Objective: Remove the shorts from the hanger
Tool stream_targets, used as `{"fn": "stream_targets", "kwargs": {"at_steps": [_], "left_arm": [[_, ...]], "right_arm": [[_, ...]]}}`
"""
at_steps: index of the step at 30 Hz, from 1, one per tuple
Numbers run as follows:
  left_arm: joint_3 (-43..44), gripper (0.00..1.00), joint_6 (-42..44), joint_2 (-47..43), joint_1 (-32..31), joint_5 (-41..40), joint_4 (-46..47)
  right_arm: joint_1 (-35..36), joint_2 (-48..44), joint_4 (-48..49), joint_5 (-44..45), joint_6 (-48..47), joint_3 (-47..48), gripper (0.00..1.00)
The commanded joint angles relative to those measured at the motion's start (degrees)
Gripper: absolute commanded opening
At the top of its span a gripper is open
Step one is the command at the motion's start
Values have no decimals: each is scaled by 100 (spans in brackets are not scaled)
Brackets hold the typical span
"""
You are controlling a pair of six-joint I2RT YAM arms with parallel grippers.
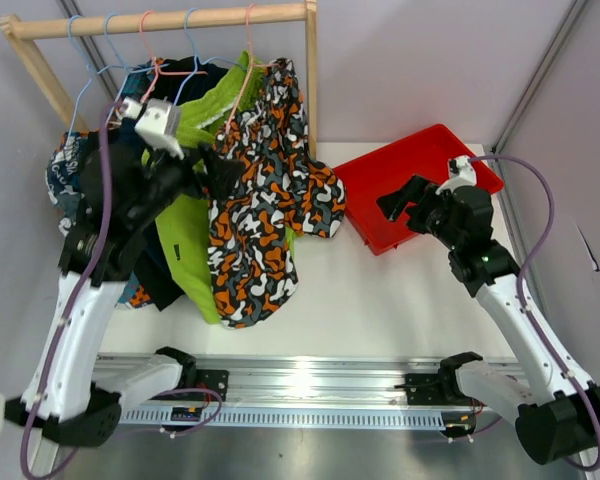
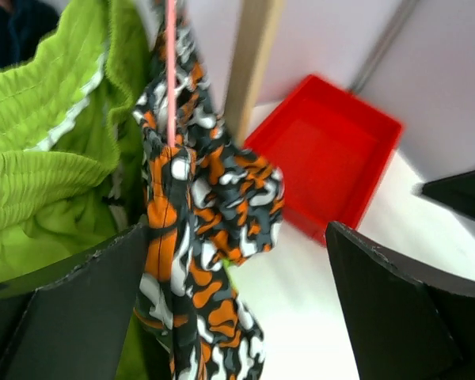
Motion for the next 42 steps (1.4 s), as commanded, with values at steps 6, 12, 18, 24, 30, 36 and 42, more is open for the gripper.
{"fn": "stream_targets", "kwargs": {"at_steps": [6, 12, 18, 24, 30, 36, 42], "left_arm": [[-1708, 99, 413, -1647, -47, 1490, 2704], [16, 99, 535, -404, -47, 1180, 1303], [1859, 99, 878, 910, -143, 331, 551], [4514, 97, 967, 3160, -143, -312, -785], [4532, 88, 757, 3697, -143, -533, -680], [4401, 76, 625, 3829, -143, -797, -768], [4277, 1, 510, 3847, -143, -1112, -768]], "right_arm": [[676, 117, -13, 818, -208, 143, 99], [1117, -366, -64, 1284, -472, -271, 99], [1126, -999, -486, 1144, -542, -551, 99], [1117, -1588, -785, 1082, -516, -781, 99], [1117, -2001, -1049, 1073, -524, -913, 99], [1108, -2125, -1181, 1126, -604, -913, 99], [1117, -2063, -1093, 1117, -560, -974, 99]]}}
